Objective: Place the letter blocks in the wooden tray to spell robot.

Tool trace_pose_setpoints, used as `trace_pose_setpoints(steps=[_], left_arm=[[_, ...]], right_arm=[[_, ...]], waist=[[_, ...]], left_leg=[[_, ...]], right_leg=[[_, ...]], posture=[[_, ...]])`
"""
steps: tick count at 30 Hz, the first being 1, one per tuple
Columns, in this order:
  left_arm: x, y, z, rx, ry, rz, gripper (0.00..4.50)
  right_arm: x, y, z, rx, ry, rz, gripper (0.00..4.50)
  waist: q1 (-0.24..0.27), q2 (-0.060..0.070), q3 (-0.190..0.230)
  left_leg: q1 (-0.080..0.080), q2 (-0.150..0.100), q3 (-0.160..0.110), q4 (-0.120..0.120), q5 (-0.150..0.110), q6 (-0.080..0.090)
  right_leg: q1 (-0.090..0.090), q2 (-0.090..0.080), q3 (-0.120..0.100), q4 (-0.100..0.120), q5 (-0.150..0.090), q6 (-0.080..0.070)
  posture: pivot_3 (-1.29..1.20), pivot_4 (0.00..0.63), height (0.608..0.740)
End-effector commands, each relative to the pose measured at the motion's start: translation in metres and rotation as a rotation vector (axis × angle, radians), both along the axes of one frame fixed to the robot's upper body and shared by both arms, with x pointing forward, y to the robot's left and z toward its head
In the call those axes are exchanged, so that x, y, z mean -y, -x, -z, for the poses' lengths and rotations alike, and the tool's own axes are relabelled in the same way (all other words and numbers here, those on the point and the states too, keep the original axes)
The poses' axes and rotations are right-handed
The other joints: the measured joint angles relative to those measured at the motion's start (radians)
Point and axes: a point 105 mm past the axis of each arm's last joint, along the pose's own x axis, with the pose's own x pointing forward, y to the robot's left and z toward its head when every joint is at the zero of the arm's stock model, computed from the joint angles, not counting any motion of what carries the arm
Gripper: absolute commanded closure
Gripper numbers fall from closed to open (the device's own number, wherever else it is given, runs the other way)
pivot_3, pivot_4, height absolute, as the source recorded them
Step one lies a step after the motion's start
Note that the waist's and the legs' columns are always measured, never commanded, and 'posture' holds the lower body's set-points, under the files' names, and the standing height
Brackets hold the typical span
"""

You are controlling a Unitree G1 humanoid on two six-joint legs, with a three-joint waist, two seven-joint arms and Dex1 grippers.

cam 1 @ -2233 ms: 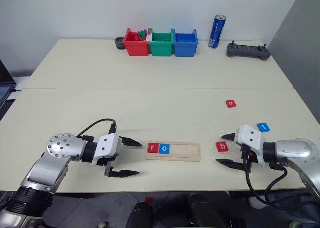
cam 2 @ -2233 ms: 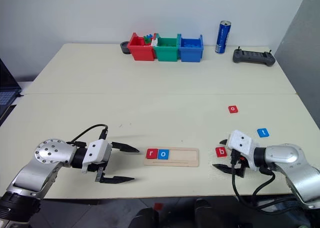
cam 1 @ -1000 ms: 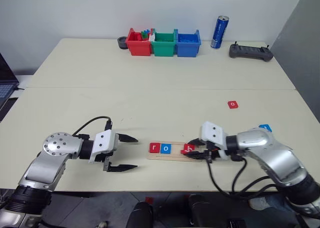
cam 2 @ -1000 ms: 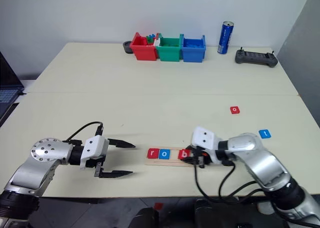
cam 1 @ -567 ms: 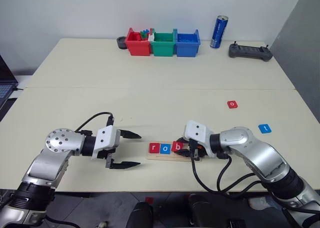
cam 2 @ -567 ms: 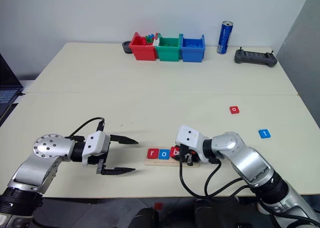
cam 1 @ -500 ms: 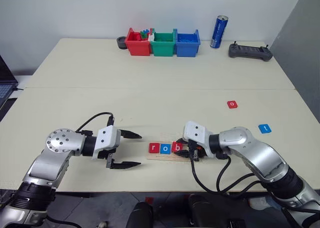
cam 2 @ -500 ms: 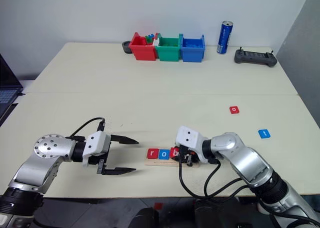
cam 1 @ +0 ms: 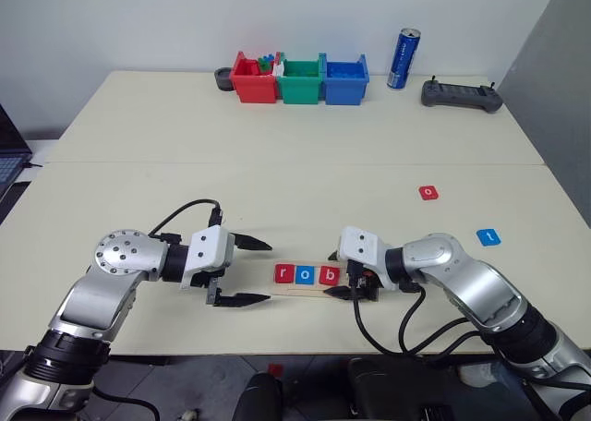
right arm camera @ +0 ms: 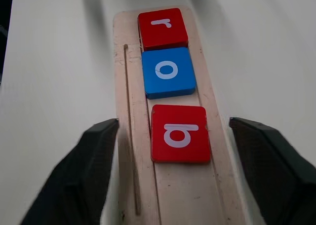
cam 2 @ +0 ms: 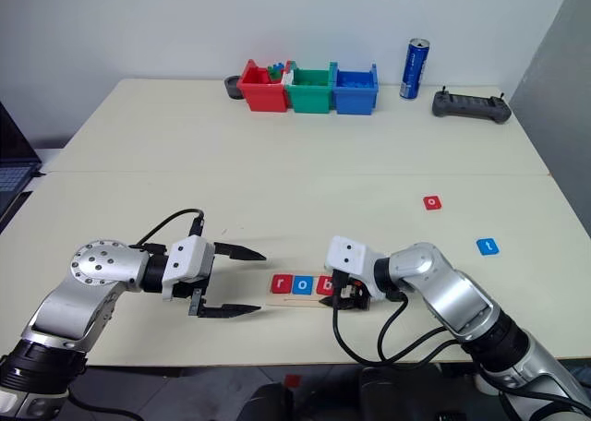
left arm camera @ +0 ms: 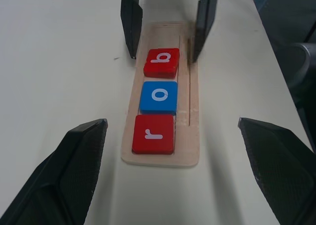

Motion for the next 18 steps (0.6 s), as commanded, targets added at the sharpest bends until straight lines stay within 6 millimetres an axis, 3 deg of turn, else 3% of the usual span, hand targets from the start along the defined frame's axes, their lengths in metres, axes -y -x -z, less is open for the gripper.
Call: trace_pose_setpoints(steps=[1,7,9,13,18], left_arm=[[0.001,0.003,-0.007,0.032,-0.004,0.017,0.00],[-0.006,0.005,0.000,0.022,-0.006,0.002,0.00],[-0.008,0.005,0.005,0.020,-0.007,-0.003,0.00],[-0.010,0.006,0.010,0.018,-0.007,-0.009,0.00],[-0.013,0.001,0.014,0.031,-0.006,-0.024,0.00]], right_arm=[[-0.005,-0.001,-0.012,0.055,-0.015,-0.033,0.01],[0.002,0.000,-0.038,0.085,-0.068,-0.005,0.01],[0.009,0.001,-0.038,0.088,-0.057,0.012,0.38],[0.023,0.008,-0.026,0.076,-0.006,0.031,1.67],[0.024,0.008,-0.018,0.089,0.024,0.040,3.54]], waist=[[0.000,0.000,0.000],[0.000,0.000,0.000],[0.001,0.000,0.000],[0.002,0.000,0.000],[-0.003,0.000,0.000]], left_leg=[[0.000,0.000,0.000,0.000,0.000,0.000],[0.000,0.000,0.000,0.000,0.000,0.000],[0.000,0.000,0.000,0.000,0.000,0.000],[0.000,0.000,0.000,0.000,0.000,0.000],[0.000,0.000,0.000,0.000,0.000,0.000]], right_leg=[[0.000,0.000,0.000,0.000,0.000,0.000],[0.000,0.000,0.000,0.000,0.000,0.000],[0.000,0.000,0.000,0.000,0.000,0.000],[0.000,0.000,0.000,-0.001,0.000,0.000],[0.000,0.000,0.000,0.000,0.000,0.000]], posture=[[0.00,0.150,0.740],[0.00,0.150,0.740],[0.00,0.150,0.740],[0.00,0.150,0.740],[0.00,0.150,0.740]])
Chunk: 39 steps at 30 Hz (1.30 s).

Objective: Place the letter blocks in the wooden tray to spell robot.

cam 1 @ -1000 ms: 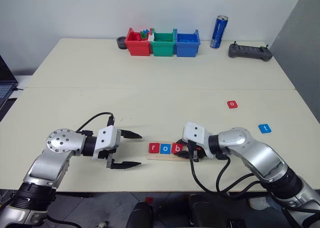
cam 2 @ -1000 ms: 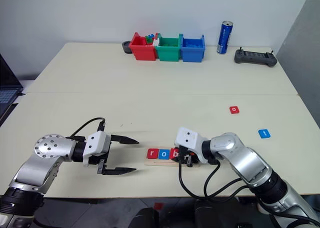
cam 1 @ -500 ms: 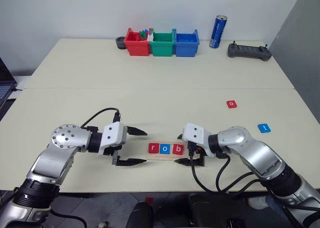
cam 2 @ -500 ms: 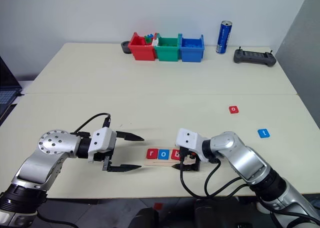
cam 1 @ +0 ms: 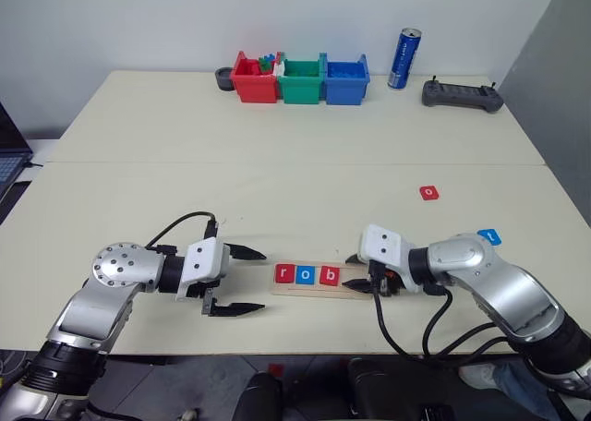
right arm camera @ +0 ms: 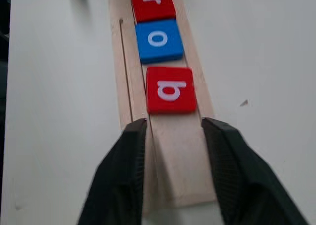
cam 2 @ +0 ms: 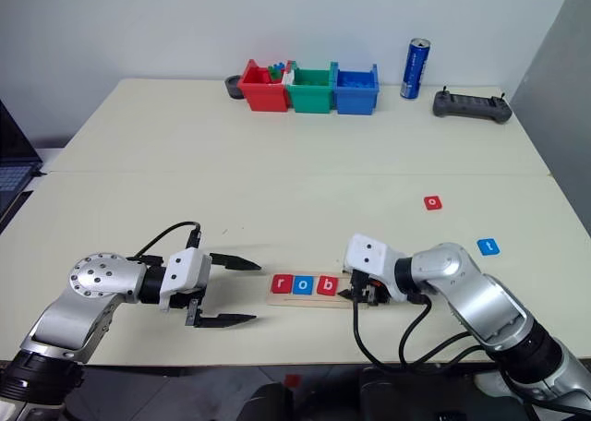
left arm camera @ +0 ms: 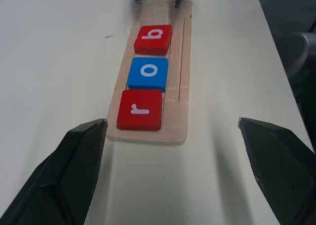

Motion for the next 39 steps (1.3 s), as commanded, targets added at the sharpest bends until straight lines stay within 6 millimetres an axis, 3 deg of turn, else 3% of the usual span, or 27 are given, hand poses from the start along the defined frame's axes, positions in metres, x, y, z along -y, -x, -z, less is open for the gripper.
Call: trace_pose_setpoints(steps=[1,3,11,27,32,34,39], left_arm=[[-0.001,-0.004,-0.006,0.049,0.006,0.001,0.00],[-0.001,-0.004,-0.005,0.051,0.006,0.003,0.00],[0.006,-0.006,-0.008,0.061,0.012,0.018,0.00],[0.015,-0.003,-0.019,0.062,0.013,0.026,0.00],[0.018,-0.003,-0.021,0.061,0.022,0.025,0.00],[0.019,-0.003,-0.021,0.058,0.028,0.023,0.00],[0.020,-0.004,-0.022,0.061,0.041,0.015,0.00]], right_arm=[[-0.006,0.001,-0.007,0.059,-0.004,-0.015,3.81],[-0.006,0.000,-0.005,0.057,0.011,-0.007,4.46],[-0.008,-0.001,0.008,0.043,0.049,-0.020,4.46],[-0.030,-0.008,0.003,0.106,0.017,-0.072,4.46],[-0.025,-0.011,-0.009,0.139,-0.002,-0.063,4.46],[-0.019,-0.013,-0.023,0.154,-0.050,-0.033,4.46],[0.020,-0.014,-0.045,0.164,-0.156,0.191,2.83]], waist=[[-0.001,0.000,0.000],[-0.001,0.000,0.000],[0.001,0.000,0.000],[0.001,0.000,0.000],[0.001,0.000,0.000],[0.001,0.000,0.000],[0.007,0.000,0.000]], left_leg=[[0.000,0.000,0.000,0.000,0.000,0.000],[0.000,0.000,0.000,0.000,0.000,0.000],[0.000,0.000,0.000,0.000,0.000,0.000],[0.000,0.000,-0.001,0.000,0.000,0.000],[0.000,0.000,-0.001,0.000,0.000,0.000],[0.000,0.000,-0.001,0.000,0.000,0.000],[-0.001,0.000,-0.001,0.000,0.000,0.000]], right_leg=[[0.000,0.000,0.000,0.000,0.000,0.000],[0.000,0.000,0.000,0.000,0.000,0.000],[0.000,0.000,0.000,0.000,0.000,0.000],[0.000,0.000,0.000,0.000,0.000,0.000],[0.000,0.000,0.000,0.000,0.000,0.000],[0.000,0.000,0.000,0.000,0.000,0.000],[0.000,0.000,-0.001,0.000,0.000,0.000]], posture=[[0.00,0.150,0.740],[0.00,0.150,0.740],[0.00,0.150,0.740],[0.00,0.150,0.740],[0.00,0.150,0.740],[0.00,0.150,0.740],[0.00,0.150,0.740]])
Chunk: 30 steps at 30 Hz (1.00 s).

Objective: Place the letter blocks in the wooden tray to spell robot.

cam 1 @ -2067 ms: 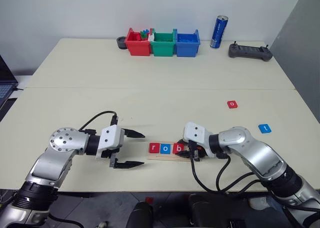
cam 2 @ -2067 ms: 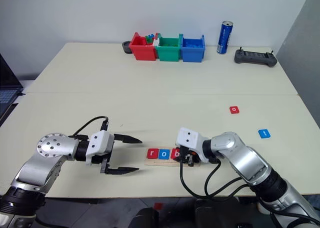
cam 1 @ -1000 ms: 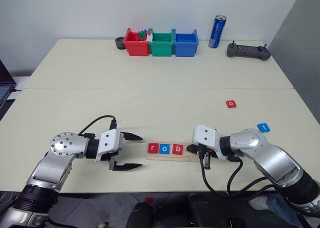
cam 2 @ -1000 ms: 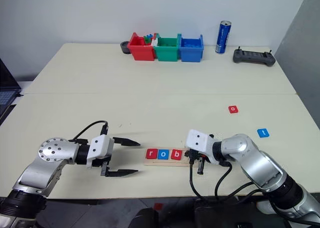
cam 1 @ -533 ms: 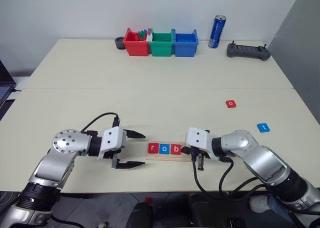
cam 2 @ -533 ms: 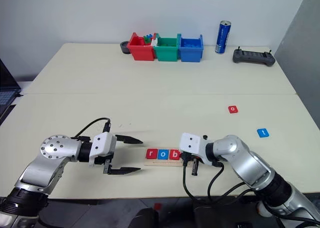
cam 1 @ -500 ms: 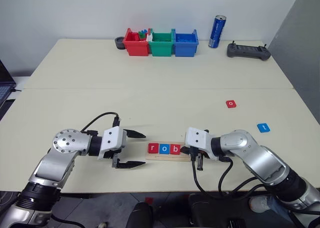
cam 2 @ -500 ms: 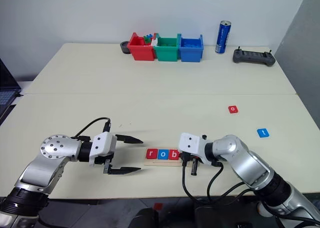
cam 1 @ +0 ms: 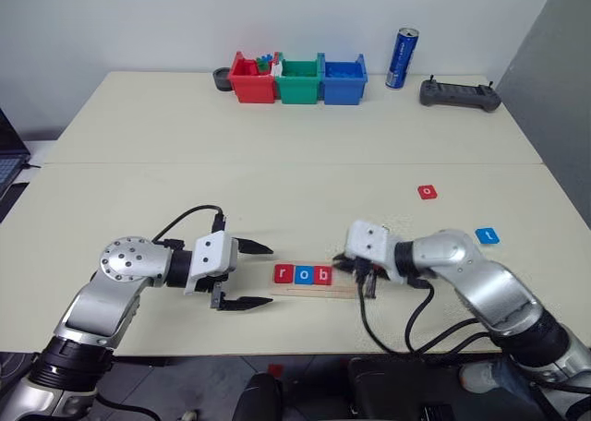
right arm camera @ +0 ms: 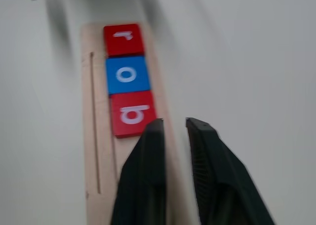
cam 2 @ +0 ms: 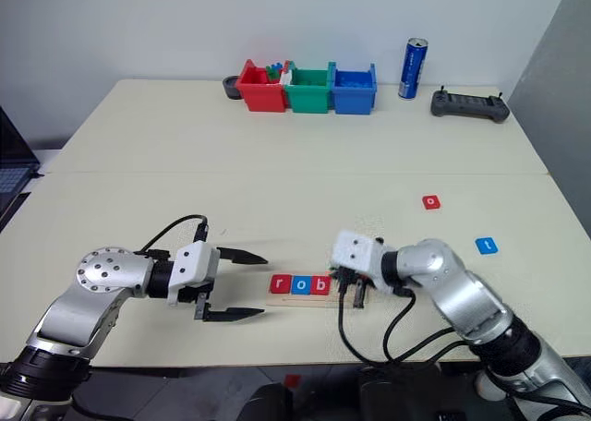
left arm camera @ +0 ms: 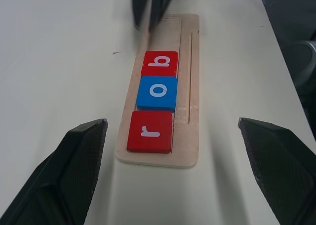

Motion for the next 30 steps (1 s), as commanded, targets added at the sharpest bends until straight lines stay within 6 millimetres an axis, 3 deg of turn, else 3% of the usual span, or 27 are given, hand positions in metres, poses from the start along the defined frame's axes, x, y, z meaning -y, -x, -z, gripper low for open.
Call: trace_pose_setpoints(steps=[1,4,8,13,22,28,30], left_arm=[[0.004,-0.001,-0.010,0.038,0.029,0.008,0.00],[0.005,-0.001,-0.012,0.040,0.044,0.000,0.00],[0.003,-0.002,-0.014,0.037,0.057,-0.018,0.00],[0.002,-0.004,-0.017,0.044,0.056,-0.026,0.00],[0.001,-0.005,-0.016,0.058,0.049,-0.031,0.00],[0.002,-0.004,-0.015,0.064,0.051,-0.034,0.00],[0.002,-0.004,-0.016,0.069,0.052,-0.038,0.00]], right_arm=[[0.023,0.002,-0.020,0.023,-0.121,0.164,2.49],[0.052,-0.010,-0.023,0.061,-0.239,0.409,1.39],[0.084,-0.043,-0.035,0.248,-0.346,0.713,0.03],[0.116,-0.076,-0.029,0.287,-0.371,0.936,0.03],[0.144,-0.135,0.001,0.207,-0.368,1.063,0.03],[0.148,-0.149,0.028,0.018,-0.407,1.115,0.03],[0.151,-0.150,0.033,-0.001,-0.401,1.137,0.41]], waist=[[0.002,0.000,0.000],[0.003,0.000,0.000],[-0.009,0.000,0.000],[-0.011,0.000,0.000],[-0.019,0.001,0.000],[-0.028,0.001,0.000],[-0.030,0.001,0.000]], left_leg=[[0.000,0.000,0.000,0.000,0.000,0.000],[0.000,0.000,0.000,0.000,0.000,0.000],[0.001,0.000,0.002,0.000,0.000,0.000],[0.002,0.000,0.002,0.000,0.000,0.000],[0.001,0.000,0.003,-0.001,0.000,0.000],[0.001,0.000,0.003,-0.001,0.000,0.000],[0.001,0.000,0.003,-0.001,0.000,0.000]], right_leg=[[0.000,0.000,0.000,0.000,0.000,0.000],[0.000,0.000,0.000,0.001,0.000,0.000],[0.000,0.000,0.002,0.001,0.000,0.000],[0.000,0.001,0.003,0.001,0.000,0.000],[0.000,0.000,0.003,0.001,0.000,0.000],[0.000,0.000,0.003,0.001,0.000,-0.001],[0.000,0.000,0.003,0.001,0.001,0.000]], posture=[[0.00,0.150,0.740],[0.00,0.150,0.740],[0.00,0.150,0.740],[0.00,0.150,0.740],[0.00,0.150,0.740],[0.00,0.150,0.740],[0.00,0.150,0.740]])
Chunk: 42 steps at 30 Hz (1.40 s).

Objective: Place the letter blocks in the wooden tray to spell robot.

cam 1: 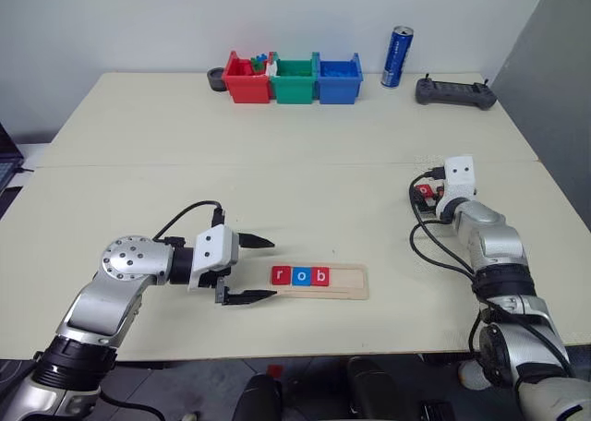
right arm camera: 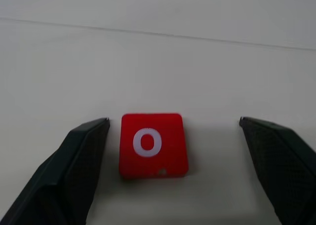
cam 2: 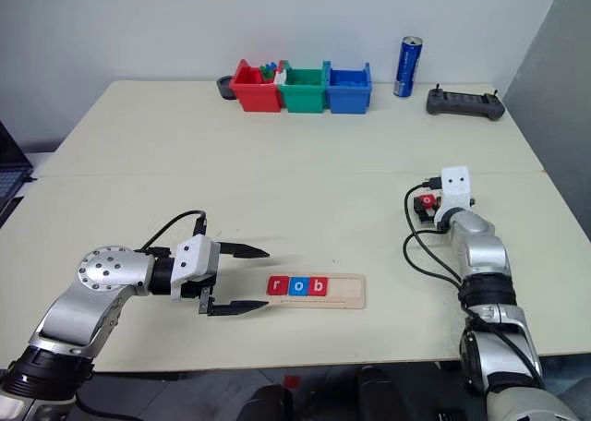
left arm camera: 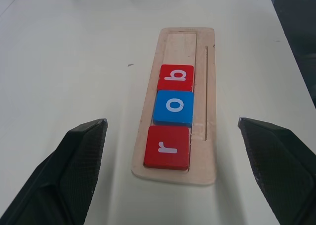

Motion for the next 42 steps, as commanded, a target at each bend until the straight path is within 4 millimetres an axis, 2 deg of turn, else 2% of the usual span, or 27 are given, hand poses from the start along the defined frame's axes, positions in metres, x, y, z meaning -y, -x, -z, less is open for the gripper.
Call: trace_pose_setpoints(steps=[1,5,8,11,13,17,20,22,27,32,34,36,41,42], left_arm=[[0.000,0.001,-0.013,0.062,0.014,0.004,0.00],[0.001,0.002,-0.013,0.064,0.012,0.003,0.00],[0.004,0.003,-0.013,0.066,0.015,0.005,0.00],[0.006,0.003,-0.014,0.075,0.017,0.012,0.00],[0.006,0.004,-0.014,0.071,0.020,0.011,0.00],[0.003,0.004,-0.011,0.059,0.019,0.010,0.00],[0.002,0.004,-0.008,0.049,0.016,0.021,0.00],[0.000,0.003,-0.007,0.046,0.012,0.030,0.00],[-0.001,-0.001,-0.005,0.048,0.004,0.051,0.00],[-0.001,-0.002,-0.005,0.051,0.000,0.066,0.00],[-0.001,-0.002,-0.005,0.053,0.000,0.067,0.00],[0.001,-0.001,-0.006,0.054,0.001,0.067,0.00],[0.002,0.001,-0.007,0.052,0.006,0.060,0.00],[0.003,0.001,-0.007,0.052,0.007,0.058,0.00]], right_arm=[[0.005,0.000,0.006,-0.033,-0.028,0.017,0.63],[0.001,0.005,0.013,-0.064,-0.025,-0.009,2.02],[0.002,0.008,0.009,-0.027,-0.009,0.005,3.07],[-0.003,0.020,-0.013,0.087,0.023,0.019,3.04],[-0.021,0.044,-0.020,0.118,0.001,-0.018,3.04],[-0.053,0.101,-0.015,0.102,-0.039,-0.043,3.04],[-0.071,0.136,-0.009,0.070,-0.071,-0.025,3.04],[-0.077,0.151,-0.004,0.049,-0.091,0.012,3.04],[-0.075,0.158,0.003,0.022,-0.125,0.097,3.04],[-0.078,0.158,0.024,-0.069,-0.228,0.106,3.04],[-0.078,0.157,0.025,-0.067,-0.250,0.117,2.31],[-0.078,0.155,0.022,-0.046,-0.255,0.115,1.80],[-0.069,0.148,-0.009,0.081,-0.225,0.118,0.02],[-0.067,0.147,-0.017,0.110,-0.213,0.108,0.02]], waist=[[0.000,0.000,0.000],[0.001,0.000,0.000],[0.001,0.000,0.000],[0.003,0.000,0.000],[0.003,0.001,0.000],[0.003,0.001,0.000],[0.003,0.002,0.000],[0.003,0.002,-0.001],[0.002,0.002,-0.001],[0.002,0.001,-0.001],[0.002,0.001,-0.001],[0.002,0.001,-0.001],[0.002,0.001,-0.001],[0.002,0.001,-0.001]], left_leg=[[0.000,0.000,0.000,0.000,0.000,0.000],[0.000,0.000,-0.001,0.000,0.000,0.000],[0.000,0.000,-0.001,0.000,0.000,0.000],[0.000,0.000,-0.002,0.000,0.000,0.000],[-0.001,0.000,-0.002,0.000,0.000,0.000],[-0.002,0.000,-0.004,-0.001,0.000,0.000],[-0.002,0.000,-0.003,0.000,0.000,0.000],[-0.002,0.000,-0.002,0.000,0.000,0.000],[0.000,0.000,-0.001,0.001,0.000,-0.001],[0.000,0.001,-0.002,0.000,0.000,-0.001],[0.000,0.001,-0.001,0.000,0.000,-0.001],[0.000,0.001,-0.001,0.000,0.000,-0.001],[-0.001,0.001,-0.001,0.000,0.000,-0.001],[-0.001,0.001,-0.001,0.000,0.000,-0.001]], right_leg=[[0.000,0.000,0.000,0.000,0.000,0.000],[0.001,0.000,-0.001,0.000,0.000,0.000],[0.001,0.000,-0.001,0.000,0.000,0.000],[0.001,0.000,-0.001,0.000,0.000,0.000],[0.000,0.000,-0.001,0.000,0.000,0.000],[-0.002,0.000,-0.002,0.000,0.000,0.000],[-0.002,0.000,-0.001,0.001,0.000,0.000],[-0.002,0.000,-0.001,0.001,-0.001,0.001],[-0.001,0.001,0.000,0.000,-0.003,0.006],[-0.001,0.001,0.000,0.000,-0.003,0.006],[-0.001,0.001,0.000,0.000,-0.002,0.002],[-0.001,0.001,0.000,-0.001,-0.001,0.002],[-0.001,0.001,0.000,-0.001,-0.002,0.003],[-0.001,0.001,0.000,-0.001,-0.002,0.003]], posture=[[0.00,0.150,0.740],[0.00,0.150,0.740],[0.00,0.150,0.740],[0.00,0.150,0.740],[0.00,0.150,0.740],[0.00,0.150,0.740],[0.00,0.150,0.740],[0.00,0.150,0.740],[0.00,0.150,0.740],[0.00,0.150,0.740],[0.00,0.150,0.740],[0.00,0.150,0.740],[0.00,0.150,0.740],[0.00,0.150,0.740]])
